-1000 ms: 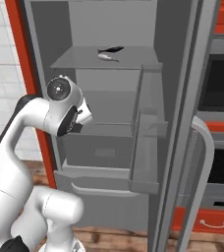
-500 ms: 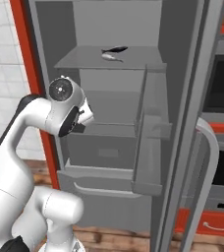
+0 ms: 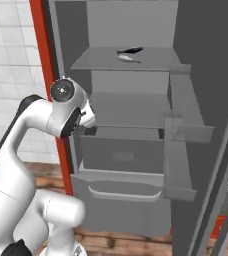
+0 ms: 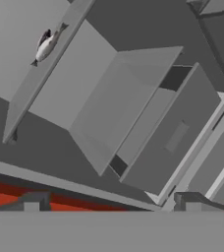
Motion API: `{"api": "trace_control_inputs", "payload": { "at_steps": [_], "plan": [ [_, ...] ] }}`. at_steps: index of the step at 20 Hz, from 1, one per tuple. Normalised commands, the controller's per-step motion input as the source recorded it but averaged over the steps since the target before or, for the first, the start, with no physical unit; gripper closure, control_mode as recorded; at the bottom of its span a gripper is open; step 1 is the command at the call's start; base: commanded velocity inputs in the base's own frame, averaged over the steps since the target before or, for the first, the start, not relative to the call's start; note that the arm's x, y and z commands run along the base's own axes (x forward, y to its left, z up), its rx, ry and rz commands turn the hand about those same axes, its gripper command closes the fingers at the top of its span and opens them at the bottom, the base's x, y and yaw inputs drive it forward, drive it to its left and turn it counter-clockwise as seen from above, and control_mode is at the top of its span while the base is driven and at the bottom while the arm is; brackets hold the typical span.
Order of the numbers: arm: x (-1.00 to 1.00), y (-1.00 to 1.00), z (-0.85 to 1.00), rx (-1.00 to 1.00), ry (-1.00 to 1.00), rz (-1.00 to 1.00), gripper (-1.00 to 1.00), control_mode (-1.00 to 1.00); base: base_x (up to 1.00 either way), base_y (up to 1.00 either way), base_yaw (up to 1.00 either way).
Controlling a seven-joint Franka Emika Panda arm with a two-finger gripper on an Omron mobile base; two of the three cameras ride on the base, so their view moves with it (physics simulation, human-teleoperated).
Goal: Place the fish on the counter behind the older fish on the same shelf of the fridge to maintain FIFO order. Close the fridge door when finished.
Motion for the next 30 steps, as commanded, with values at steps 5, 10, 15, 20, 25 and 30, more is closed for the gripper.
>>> {"api": "trace_control_inputs", "payload": {
  "at_steps": [5, 10, 15, 20, 25, 30],
  "plan": [
    [0.0, 0.0, 0.0, 0.0, 0.0, 0.0, -1.0, 1.0, -0.28, 0.3, -0.14],
    [0.0, 0.0, 0.0, 0.0, 0.0, 0.0, -1.0, 1.0, -0.38, 0.38, -0.26],
    [0.0, 0.0, 0.0, 0.0, 0.0, 0.0, -1.0, 1.0, -0.16, 0.83, -0.35],
    [0.0, 0.0, 0.0, 0.0, 0.0, 0.0, -1.0, 1.0, -0.02, 0.99, -0.33],
    [0.0, 0.0, 0.0, 0.0, 0.0, 0.0, -1.0, 1.0, 0.0, 0.35, -0.27],
    [0.0, 0.0, 0.0, 0.0, 0.0, 0.0, -1.0, 1.0, 0.0, 0.34, -0.26]
  ]
}}
